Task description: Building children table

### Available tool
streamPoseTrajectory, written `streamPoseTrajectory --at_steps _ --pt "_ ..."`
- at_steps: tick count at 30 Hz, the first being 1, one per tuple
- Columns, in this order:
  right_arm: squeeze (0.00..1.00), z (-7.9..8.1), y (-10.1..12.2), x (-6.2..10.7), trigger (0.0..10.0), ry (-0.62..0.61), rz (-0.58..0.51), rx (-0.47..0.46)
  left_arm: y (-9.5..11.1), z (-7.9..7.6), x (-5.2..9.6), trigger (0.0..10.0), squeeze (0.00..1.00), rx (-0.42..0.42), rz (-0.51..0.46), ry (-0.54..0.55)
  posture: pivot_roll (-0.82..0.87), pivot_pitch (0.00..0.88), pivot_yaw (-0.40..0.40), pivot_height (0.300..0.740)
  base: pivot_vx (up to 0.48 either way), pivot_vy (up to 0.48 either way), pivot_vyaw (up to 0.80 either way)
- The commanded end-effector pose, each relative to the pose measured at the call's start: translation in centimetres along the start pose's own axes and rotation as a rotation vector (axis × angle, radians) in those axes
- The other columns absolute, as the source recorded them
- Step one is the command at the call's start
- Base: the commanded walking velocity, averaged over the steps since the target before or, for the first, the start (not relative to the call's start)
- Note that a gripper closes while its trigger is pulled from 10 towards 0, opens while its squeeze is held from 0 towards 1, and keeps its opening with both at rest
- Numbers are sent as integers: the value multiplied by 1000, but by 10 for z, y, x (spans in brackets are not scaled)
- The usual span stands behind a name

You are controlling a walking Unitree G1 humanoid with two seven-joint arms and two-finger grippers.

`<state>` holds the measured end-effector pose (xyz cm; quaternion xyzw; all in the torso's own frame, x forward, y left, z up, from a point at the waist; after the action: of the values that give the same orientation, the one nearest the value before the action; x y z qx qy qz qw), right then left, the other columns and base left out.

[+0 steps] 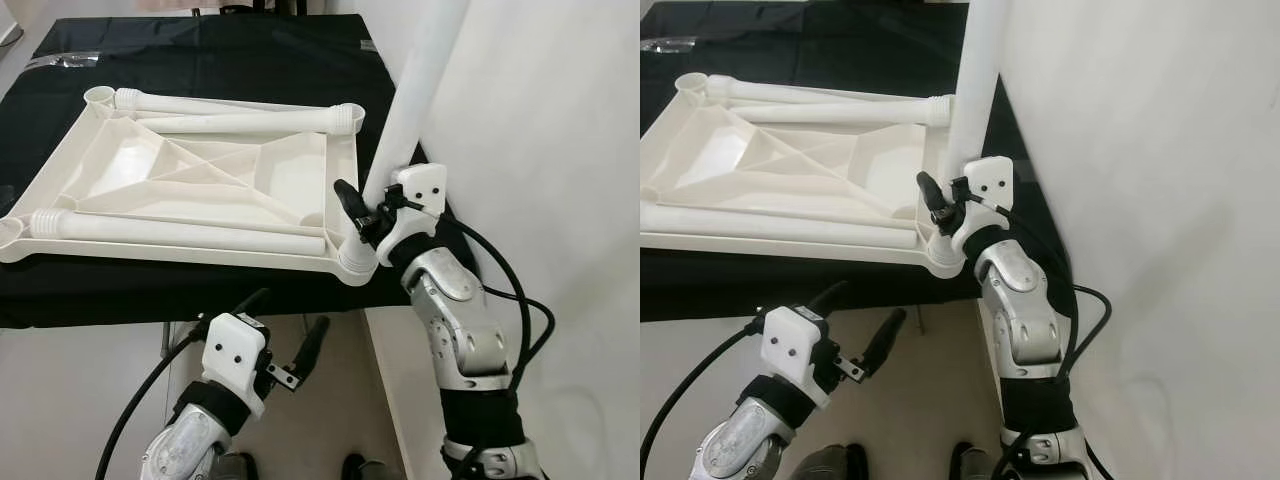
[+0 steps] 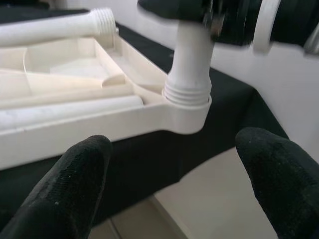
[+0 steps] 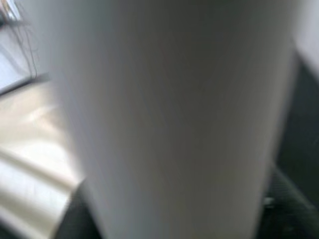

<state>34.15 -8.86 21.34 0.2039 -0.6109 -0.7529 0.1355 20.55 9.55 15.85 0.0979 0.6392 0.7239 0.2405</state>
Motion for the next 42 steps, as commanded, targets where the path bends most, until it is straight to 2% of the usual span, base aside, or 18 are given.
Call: streamPoseTrajectory --at_steps 1,3,5,7,8,9,10,13,18,19,20,21,32,40,42 --pt "1000 1 -3 1 10000 65 12 -33 0 0 4 10000 0 6 19 -3 83 243 -43 740 0 0 0" --pt "1000 7 4 -2 10000 199 -14 -53 0 0 8 10000 0 6 28 -5 91 238 -40 740 0 0 0" --pt "1000 10 12 -3 10000 375 -9 -16 -1 1 9 10000 0 1 30 -6 103 233 -41 740 0 0 0" --pt "1000 10 13 -2 10000 421 0 -5 -1 1 9 10000 0 0 30 -6 103 233 -41 740 0 0 0" --pt "204 11 12 2 10000 520 35 29 0 0 8 10000 0 3 24 -5 111 227 -49 740 0 0 0" --pt "0 10 9 6 10000 611 82 74 0 0 6 10000 0 7 19 -3 117 224 -54 740 0 0 0" --pt "0 10 9 6 10000 611 82 74 0 0 6 10000 0 7 19 -3 117 224 -54 740 0 0 0" --pt "0 1 4 11 10000 755 178 141 0 -2 4 10000 0 16 13 3 123 209 -56 740 0 0 0" --pt "0 -7 5 6 10000 783 211 141 -1 -3 3 10000 0 20 13 3 133 209 -58 740 0 0 0" --pt "0 -10 7 4 4941 790 218 145 -1 -3 3 10000 0 21 14 3 136 216 -54 740 0 0 0" --pt "0 -10 7 4 4941 790 218 145 -1 -3 3 10000 0 21 14 3 136 216 -54 740 0 0 0" --pt "0 -12 10 1 0 806 216 140 -1 -2 4 10000 0 21 17 3 136 217 -54 740 0 0 0" --pt "0 -15 12 -4 0 888 220 152 -2 -2 4 10000 0 29 19 -3 122 226 -48 740 0 0 0" --pt "0 -25 7 -5 0 761 179 176 -2 -2 3 10000 0 38 19 -6 105 230 -50 740 0 0 0" --pt "0 -35 3 2 0 659 173 177 -3 -1 2 10000 0 42 18 -3 85 231 -50 740 0 0 0"
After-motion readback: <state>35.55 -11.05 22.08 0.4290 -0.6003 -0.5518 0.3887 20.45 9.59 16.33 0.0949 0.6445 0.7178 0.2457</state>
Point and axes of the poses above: a point about 5 cm out from each wrist's last joint towards the gripper, its own x axis pointing back from the gripper into the wrist, its own y axis along the axis of the wrist's last joint, z = x × y, the point moved 2 cm from there along -x, pointing out of the wrist towards the gripper, and after that the axes turned 7 degrees about -x, right-handed, at the moved point
